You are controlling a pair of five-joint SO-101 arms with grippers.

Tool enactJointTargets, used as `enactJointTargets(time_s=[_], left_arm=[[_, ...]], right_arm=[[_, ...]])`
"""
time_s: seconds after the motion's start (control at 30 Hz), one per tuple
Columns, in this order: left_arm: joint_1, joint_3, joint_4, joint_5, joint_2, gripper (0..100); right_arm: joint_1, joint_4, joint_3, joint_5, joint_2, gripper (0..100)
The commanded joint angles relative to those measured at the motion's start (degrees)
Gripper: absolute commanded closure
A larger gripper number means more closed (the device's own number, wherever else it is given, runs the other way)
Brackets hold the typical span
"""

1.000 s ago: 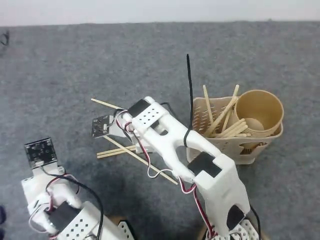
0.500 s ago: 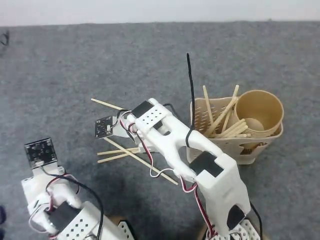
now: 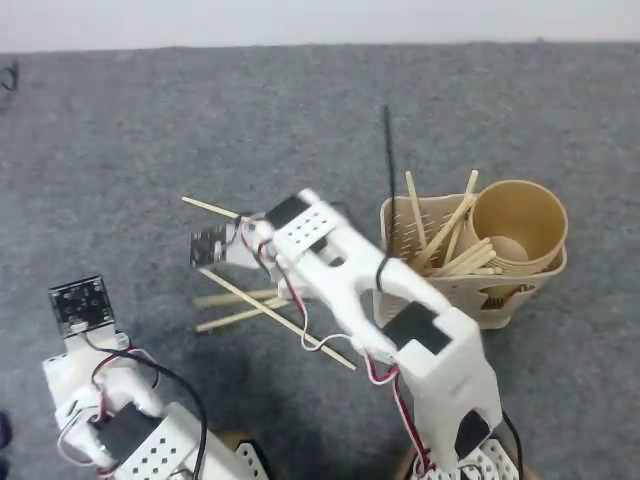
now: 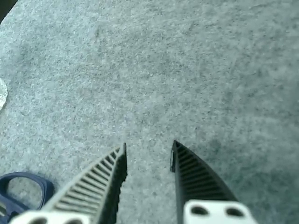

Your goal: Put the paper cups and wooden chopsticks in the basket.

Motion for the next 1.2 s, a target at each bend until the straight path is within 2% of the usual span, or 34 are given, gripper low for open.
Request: enactJointTargets(time_s=[0.0, 0.37, 0.53, 0.67, 0.8, 0.97, 1.07, 1.17], left_arm=[[0.35, -0.48, -1.05, -0.44, -1.14, 86], [0.35, -0.48, -0.97, -0.44, -1.14, 86], [0.35, -0.48, -0.97, -0.44, -1.14, 86], [0.35, -0.48, -0.97, -0.44, -1.14, 86], [0.35, -0.48, -0.97, -0.44, -1.14, 86], [0.35, -0.48, -0.97, -0.44, -1.14, 86], [0.35, -0.48, -0.97, -0.44, -1.14, 86], [0.35, -0.48, -0.97, -0.53, -1.14, 86]], right_arm=[[1.89, 3.91, -8.35, -3.52, -8.48, 99.2], [1.71, 9.98, -21.19, -11.69, -17.54, 99.2], [2.33, 10.07, -28.22, -19.78, -22.55, 99.1], [5.49, 9.80, -32.18, -30.95, -29.23, 99.1], [12.00, 10.15, -32.53, -41.85, -36.62, 99.1], [21.23, 14.11, -31.82, -50.81, -44.18, 99.1], [20.00, 16.92, -26.99, -51.34, -47.96, 99.1], [16.92, 15.43, -16.79, -48.26, -52.79, 99.1]])
